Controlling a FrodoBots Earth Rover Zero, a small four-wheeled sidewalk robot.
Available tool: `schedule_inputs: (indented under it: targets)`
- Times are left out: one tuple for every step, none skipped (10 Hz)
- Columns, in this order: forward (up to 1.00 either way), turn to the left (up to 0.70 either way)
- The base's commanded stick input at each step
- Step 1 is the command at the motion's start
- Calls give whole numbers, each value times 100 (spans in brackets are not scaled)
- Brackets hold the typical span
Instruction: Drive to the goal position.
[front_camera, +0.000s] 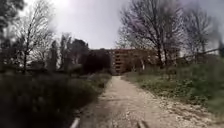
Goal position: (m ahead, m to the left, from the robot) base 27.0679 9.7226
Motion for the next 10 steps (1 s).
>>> schedule_inputs:
  targets:
    - [85, 0]
    - [85, 0]
    - [85, 0]
    - [85, 0]
    - [85, -34]
    - [85, -34]
    - [85, -34]
    - [85, -31]
    - [85, -22]
    - [85, -1]
